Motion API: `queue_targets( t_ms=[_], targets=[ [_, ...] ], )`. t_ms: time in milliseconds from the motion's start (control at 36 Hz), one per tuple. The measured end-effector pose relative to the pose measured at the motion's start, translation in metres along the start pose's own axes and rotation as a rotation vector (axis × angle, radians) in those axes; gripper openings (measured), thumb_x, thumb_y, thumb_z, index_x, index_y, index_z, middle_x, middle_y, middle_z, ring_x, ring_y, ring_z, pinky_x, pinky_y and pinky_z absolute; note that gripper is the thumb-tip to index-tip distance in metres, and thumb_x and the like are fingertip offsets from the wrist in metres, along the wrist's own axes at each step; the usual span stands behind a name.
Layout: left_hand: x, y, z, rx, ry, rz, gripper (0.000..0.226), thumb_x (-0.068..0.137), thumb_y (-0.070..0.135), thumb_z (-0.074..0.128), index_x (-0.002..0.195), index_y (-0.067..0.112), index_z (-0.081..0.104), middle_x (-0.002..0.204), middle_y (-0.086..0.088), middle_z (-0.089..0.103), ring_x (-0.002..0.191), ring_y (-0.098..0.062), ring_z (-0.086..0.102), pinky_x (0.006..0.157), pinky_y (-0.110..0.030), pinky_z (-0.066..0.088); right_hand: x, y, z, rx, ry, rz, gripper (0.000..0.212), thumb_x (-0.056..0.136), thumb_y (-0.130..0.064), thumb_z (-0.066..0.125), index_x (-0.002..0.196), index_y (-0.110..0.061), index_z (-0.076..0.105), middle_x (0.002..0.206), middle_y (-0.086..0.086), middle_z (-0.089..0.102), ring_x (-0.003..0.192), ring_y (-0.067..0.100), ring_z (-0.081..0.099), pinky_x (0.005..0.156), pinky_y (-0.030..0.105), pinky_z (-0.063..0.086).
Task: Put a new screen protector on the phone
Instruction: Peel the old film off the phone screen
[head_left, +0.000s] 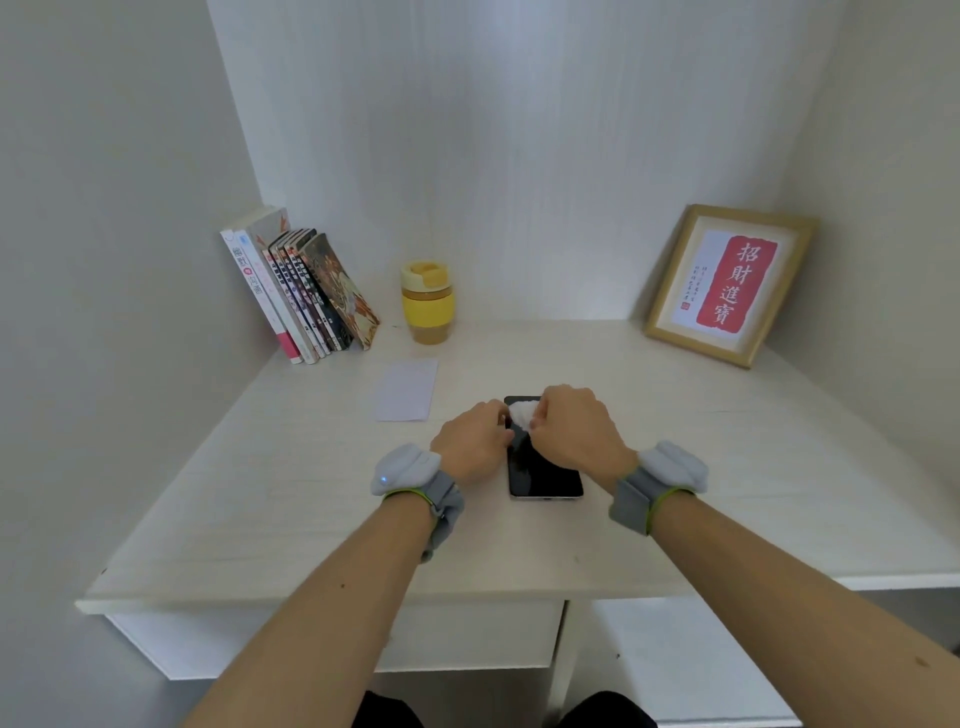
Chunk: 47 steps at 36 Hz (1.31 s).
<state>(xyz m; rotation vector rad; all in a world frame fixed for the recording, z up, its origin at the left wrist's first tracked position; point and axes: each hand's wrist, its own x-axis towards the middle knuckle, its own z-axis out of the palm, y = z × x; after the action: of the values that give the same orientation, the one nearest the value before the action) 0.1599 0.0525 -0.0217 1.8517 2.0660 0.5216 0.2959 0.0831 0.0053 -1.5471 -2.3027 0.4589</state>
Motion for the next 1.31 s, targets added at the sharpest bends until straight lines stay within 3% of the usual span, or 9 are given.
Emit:
queue_targets(
  t_ms=[194,306,389,556,694,833,944,1083,1306],
  targets=[
    [-0.014,-0.011,-0.024,-0.619,0.210,-0.181,0.032,0.102,0.028,0.033,0.113,0.006,0.055,0.104,-0.015,0.064,0.074,-0.023,0.061,0.059,-0.031,0.045,0.003,-0.040,0.005,0.673,-0.100,0.091,0.017,0.095,-0.015,0.056,0.081,-0.010,0.064,0.082,0.004,0.062,0.076,0.018,0.058,0.067,0.030,0.050],
    [-0.018,-0.028,-0.041,-0.711,0.339,-0.279,0.028,0.094,0.029,0.055,0.108,0.005,0.063,0.095,-0.013,0.066,0.071,-0.026,0.059,0.058,-0.030,0.047,-0.001,-0.065,0.015,0.909,-0.192,0.139,0.024,0.098,-0.011,0.052,0.074,-0.011,0.057,0.081,0.008,0.060,0.072,0.017,0.058,0.079,0.041,0.055],
    [-0.024,-0.045,-0.049,-0.701,0.416,-0.332,0.017,0.087,0.023,0.065,0.101,0.014,0.064,0.096,-0.010,0.065,0.091,-0.032,0.064,0.073,-0.034,0.055,-0.003,-0.079,0.027,1.007,-0.262,0.170,0.015,0.097,-0.011,0.052,0.093,-0.002,0.064,0.091,0.013,0.063,0.072,0.018,0.058,0.069,0.035,0.054],
    [-0.043,-0.075,-0.062,-0.681,0.463,-0.356,0.015,0.085,0.025,0.070,0.097,0.019,0.062,0.096,-0.007,0.069,0.090,-0.024,0.066,0.081,-0.039,0.057,-0.002,-0.104,0.048,1.096,-0.356,0.178,0.045,0.093,-0.038,0.061,0.108,0.005,0.065,0.101,0.019,0.069,0.078,0.024,0.066,0.067,0.034,0.060],
    [-0.048,-0.080,-0.059,-0.814,0.423,-0.314,0.020,0.087,0.015,0.068,0.105,0.008,0.063,0.089,-0.012,0.069,0.071,-0.026,0.067,0.060,-0.032,0.054,0.002,-0.104,0.057,0.897,-0.172,0.060,0.047,0.083,-0.033,0.072,0.099,0.011,0.067,0.098,0.026,0.069,0.090,0.035,0.070,0.081,0.052,0.057],
    [-0.047,-0.062,-0.043,-0.742,0.285,-0.308,0.024,0.097,0.025,0.050,0.106,0.005,0.058,0.087,-0.007,0.068,0.062,-0.019,0.061,0.056,-0.028,0.050,0.016,-0.073,0.034,0.464,0.173,-0.136,0.042,0.093,-0.025,0.059,0.056,-0.015,0.042,0.055,0.001,0.039,0.058,0.020,0.039,0.054,0.031,0.032],
    [-0.042,-0.040,-0.024,-0.326,0.162,-0.228,0.041,0.095,0.045,0.049,0.115,0.010,0.054,0.112,-0.006,0.063,0.103,-0.024,0.059,0.087,-0.033,0.046,0.027,-0.031,0.015,-0.008,0.406,-0.351,0.019,0.095,-0.017,0.058,0.094,-0.007,0.074,0.089,0.012,0.064,0.084,0.032,0.058,0.069,0.035,0.042],
    [-0.033,-0.002,0.000,0.066,0.037,-0.180,0.081,0.081,0.071,0.050,0.135,0.012,0.040,0.135,-0.008,0.043,0.127,-0.028,0.037,0.099,-0.041,0.034,0.015,0.011,0.010,-0.423,0.136,-0.545,0.025,0.096,-0.015,0.048,0.103,-0.013,0.072,0.107,0.006,0.061,0.099,0.026,0.052,0.076,0.031,0.038],
    [-0.029,0.010,0.010,0.220,-0.123,-0.114,0.099,0.064,0.084,0.054,0.131,0.014,0.038,0.132,-0.003,0.037,0.126,-0.025,0.028,0.100,-0.040,0.030,0.006,0.036,0.015,-0.295,-0.052,-0.549,0.028,0.100,-0.024,0.045,0.107,-0.018,0.072,0.116,0.001,0.058,0.106,0.020,0.049,0.088,0.029,0.041]
  ],
)
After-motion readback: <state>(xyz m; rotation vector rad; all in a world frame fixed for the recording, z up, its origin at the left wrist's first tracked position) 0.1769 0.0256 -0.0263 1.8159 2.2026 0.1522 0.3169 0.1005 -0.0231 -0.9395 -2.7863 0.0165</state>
